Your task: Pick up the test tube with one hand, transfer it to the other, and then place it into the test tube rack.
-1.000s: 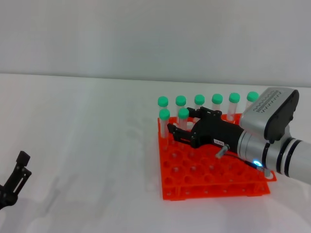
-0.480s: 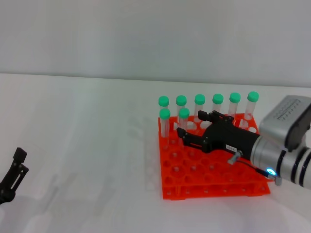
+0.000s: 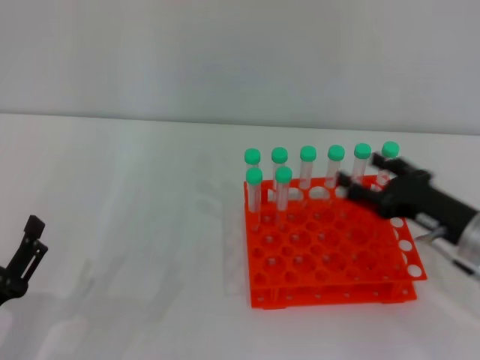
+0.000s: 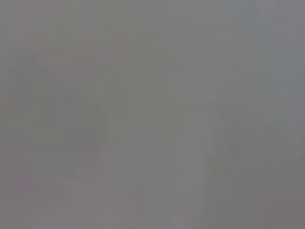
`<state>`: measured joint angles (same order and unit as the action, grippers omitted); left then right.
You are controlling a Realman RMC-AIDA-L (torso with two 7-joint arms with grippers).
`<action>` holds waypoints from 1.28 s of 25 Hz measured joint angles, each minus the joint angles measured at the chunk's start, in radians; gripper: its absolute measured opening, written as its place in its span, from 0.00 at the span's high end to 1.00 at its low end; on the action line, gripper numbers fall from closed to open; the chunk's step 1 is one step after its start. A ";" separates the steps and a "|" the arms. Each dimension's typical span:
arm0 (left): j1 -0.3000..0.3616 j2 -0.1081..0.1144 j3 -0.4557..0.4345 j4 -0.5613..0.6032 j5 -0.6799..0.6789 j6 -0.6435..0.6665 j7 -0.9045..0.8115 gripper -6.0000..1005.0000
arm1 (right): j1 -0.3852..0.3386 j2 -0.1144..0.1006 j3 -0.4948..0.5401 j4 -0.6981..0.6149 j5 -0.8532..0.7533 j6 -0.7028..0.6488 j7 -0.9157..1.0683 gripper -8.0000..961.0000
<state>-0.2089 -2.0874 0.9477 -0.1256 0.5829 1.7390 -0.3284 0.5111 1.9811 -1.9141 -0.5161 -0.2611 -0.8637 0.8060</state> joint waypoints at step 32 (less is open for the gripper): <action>-0.074 -0.009 -0.066 -0.034 0.012 -0.058 -0.008 0.12 | -0.029 0.047 0.636 0.337 0.101 -0.124 -0.430 0.15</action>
<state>-0.2832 -2.0960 0.8821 -0.1593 0.5953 1.6810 -0.3359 0.4817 2.0283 -1.2776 -0.1787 -0.1605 -0.9875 0.3755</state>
